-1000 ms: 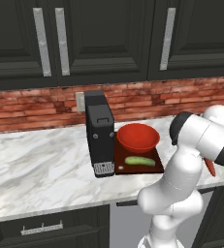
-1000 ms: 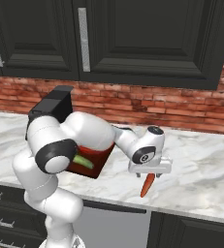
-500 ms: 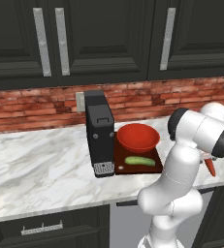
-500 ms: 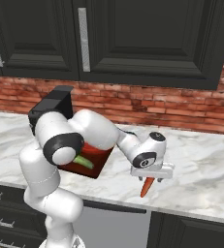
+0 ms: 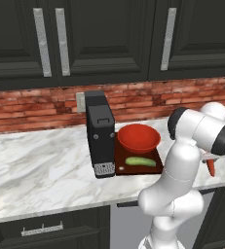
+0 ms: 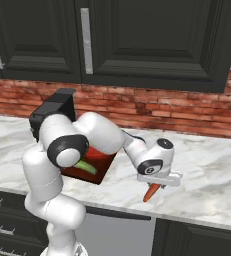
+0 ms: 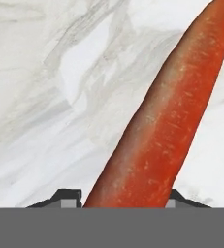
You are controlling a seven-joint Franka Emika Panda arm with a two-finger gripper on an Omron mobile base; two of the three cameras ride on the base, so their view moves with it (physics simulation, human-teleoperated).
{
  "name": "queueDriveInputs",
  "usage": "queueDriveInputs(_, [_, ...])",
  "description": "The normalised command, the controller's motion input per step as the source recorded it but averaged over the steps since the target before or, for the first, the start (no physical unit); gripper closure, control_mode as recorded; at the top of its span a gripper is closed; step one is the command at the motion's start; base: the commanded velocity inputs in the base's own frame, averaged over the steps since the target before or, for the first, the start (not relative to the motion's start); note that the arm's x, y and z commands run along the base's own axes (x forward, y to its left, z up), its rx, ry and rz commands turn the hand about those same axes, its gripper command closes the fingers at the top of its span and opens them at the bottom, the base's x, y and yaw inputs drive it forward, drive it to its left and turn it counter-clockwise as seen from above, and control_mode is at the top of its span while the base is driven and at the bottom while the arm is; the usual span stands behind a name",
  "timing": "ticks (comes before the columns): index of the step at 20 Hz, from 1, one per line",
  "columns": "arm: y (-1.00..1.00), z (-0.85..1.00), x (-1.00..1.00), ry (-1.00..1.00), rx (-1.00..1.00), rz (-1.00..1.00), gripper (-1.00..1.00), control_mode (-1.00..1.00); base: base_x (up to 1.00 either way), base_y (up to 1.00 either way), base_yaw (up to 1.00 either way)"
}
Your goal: Place the two vegetables and bowl onto the tray for setting up a vegetable dip station.
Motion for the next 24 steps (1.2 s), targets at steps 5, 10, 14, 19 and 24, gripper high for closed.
queueDriveInputs(5, [0.25, 0.27, -0.17, 0.00, -0.02, 0.02, 1.00, -1.00, 0.00, 0.00, 0.00])
queueDriveInputs(10, [0.40, 0.59, -0.32, -0.04, -0.12, 0.10, 1.00, -1.00, 0.00, 0.00, 0.00])
queueDriveInputs(14, [0.70, 0.47, -0.20, -0.04, -0.15, 0.14, 1.00, -1.00, 0.00, 0.00, 0.00])
queueDriveInputs(19, [0.73, 0.34, -0.20, -0.06, -0.18, 0.15, 1.00, -1.00, 0.00, 0.00, 0.00])
queueDriveInputs(24, [0.81, 0.19, -0.23, -0.07, -0.13, 0.15, 1.00, -1.00, 0.00, 0.00, 0.00])
